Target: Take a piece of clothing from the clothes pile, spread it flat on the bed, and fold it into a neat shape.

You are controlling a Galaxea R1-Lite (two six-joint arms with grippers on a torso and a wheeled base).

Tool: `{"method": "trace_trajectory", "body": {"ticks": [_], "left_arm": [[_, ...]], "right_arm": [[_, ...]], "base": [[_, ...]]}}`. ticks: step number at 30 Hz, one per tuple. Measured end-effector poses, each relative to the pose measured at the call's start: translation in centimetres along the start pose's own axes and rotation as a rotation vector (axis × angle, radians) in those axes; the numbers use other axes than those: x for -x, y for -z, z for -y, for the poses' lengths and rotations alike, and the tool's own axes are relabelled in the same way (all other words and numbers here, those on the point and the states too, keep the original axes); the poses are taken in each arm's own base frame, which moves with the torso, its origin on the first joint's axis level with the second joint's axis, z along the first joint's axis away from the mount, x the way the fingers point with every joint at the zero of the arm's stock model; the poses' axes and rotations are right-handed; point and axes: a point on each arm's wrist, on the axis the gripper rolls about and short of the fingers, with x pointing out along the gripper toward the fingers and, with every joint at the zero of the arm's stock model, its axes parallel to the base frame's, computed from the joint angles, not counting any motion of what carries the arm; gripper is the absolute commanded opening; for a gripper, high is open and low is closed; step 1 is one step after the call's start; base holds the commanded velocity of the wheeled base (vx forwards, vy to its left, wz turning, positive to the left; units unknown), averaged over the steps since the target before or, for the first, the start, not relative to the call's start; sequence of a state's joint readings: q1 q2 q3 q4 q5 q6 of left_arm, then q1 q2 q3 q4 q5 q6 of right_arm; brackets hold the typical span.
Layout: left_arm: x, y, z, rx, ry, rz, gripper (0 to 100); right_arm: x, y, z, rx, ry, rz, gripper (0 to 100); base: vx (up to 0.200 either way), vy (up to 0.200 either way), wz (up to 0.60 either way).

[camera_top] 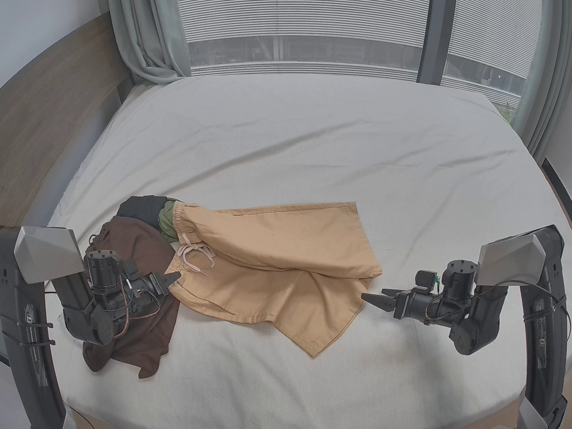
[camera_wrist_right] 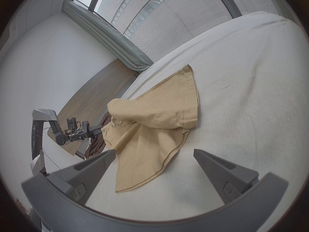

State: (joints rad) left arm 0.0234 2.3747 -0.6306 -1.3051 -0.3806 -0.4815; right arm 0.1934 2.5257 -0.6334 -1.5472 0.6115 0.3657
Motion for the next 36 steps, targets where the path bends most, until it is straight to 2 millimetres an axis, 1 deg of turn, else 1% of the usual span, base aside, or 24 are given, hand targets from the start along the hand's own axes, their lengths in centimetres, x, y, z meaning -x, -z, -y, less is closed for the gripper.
{"method": "trace_trajectory", "body": {"ticks": [9,13,18,24,25,28,36], "left_arm": [[-0.3,0.1,-0.2,-0.005,0.004,0.012,0],[-0.3,0.1,-0.3,-0.008,0.008,0.020,0],[-0.3,0.2,-0.3,-0.010,0.009,0.023,0],[-0.3,0.2,-0.3,-0.010,0.010,0.024,0],[-0.3,0.2,-0.3,-0.011,0.011,0.026,0],[-0.3,0.2,-0.2,-0.013,0.013,0.028,0],[-0.3,0.2,-0.2,-0.012,0.014,0.027,0]], "right_arm": [[-0.5,0.6,-0.1,-0.002,-0.010,-0.017,100],[-0.8,1.3,-0.2,-0.008,-0.015,-0.035,100],[-1.8,2.3,-0.4,-0.008,0.003,-0.049,100],[-3.4,3.2,-0.7,0.000,0.021,-0.044,100],[-3.6,3.3,-0.8,-0.005,0.019,-0.044,0],[-4.0,3.5,-0.9,-0.028,0.013,-0.042,0],[-4.3,3.9,-0.9,-0.051,0.011,-0.055,0]], "base": [[0.000,0.000,0.00],[0.000,0.000,0.00],[0.000,0.000,0.00],[0.000,0.000,0.00],[0.000,0.000,0.00],[0.000,0.000,0.00],[0.000,0.000,0.00]]}}
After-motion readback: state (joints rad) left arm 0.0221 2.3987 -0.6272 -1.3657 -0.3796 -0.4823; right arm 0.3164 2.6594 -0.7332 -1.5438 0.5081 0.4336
